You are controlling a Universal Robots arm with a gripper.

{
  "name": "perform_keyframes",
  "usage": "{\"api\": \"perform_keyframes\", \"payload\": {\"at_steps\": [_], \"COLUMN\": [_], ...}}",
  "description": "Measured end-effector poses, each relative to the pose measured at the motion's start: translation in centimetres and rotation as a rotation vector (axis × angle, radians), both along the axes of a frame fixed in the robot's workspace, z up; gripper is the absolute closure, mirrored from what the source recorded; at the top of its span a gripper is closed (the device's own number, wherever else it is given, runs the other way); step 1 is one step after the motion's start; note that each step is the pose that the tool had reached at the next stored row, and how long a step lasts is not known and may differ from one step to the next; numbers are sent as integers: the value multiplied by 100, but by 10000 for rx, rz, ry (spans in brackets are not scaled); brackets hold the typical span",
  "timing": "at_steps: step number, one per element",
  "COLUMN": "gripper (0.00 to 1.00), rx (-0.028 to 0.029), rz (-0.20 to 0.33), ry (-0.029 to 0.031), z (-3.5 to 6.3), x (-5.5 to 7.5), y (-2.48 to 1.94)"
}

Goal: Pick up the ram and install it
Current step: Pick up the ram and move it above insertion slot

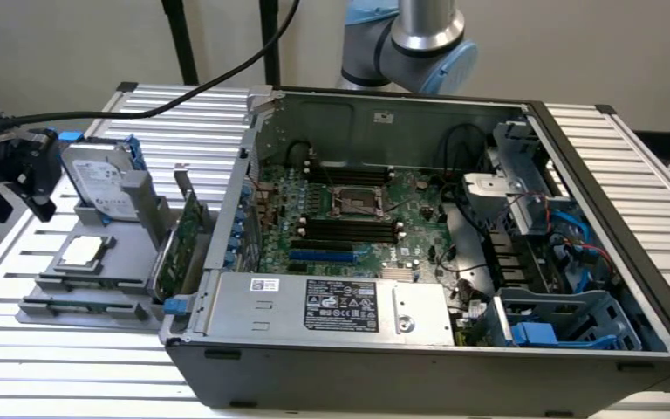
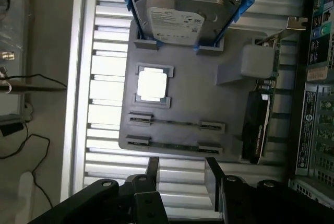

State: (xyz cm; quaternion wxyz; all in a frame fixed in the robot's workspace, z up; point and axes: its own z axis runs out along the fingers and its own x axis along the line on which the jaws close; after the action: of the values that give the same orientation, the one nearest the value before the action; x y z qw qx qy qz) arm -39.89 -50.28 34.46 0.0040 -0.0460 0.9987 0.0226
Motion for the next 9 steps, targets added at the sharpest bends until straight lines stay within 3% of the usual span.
{"api": "perform_keyframes", "payload": {"at_steps": [9], "gripper": [52], "rx": [-1], "rz": [1645], "ry": [0], "z": [-19], "x": [0], "y": [0]}}
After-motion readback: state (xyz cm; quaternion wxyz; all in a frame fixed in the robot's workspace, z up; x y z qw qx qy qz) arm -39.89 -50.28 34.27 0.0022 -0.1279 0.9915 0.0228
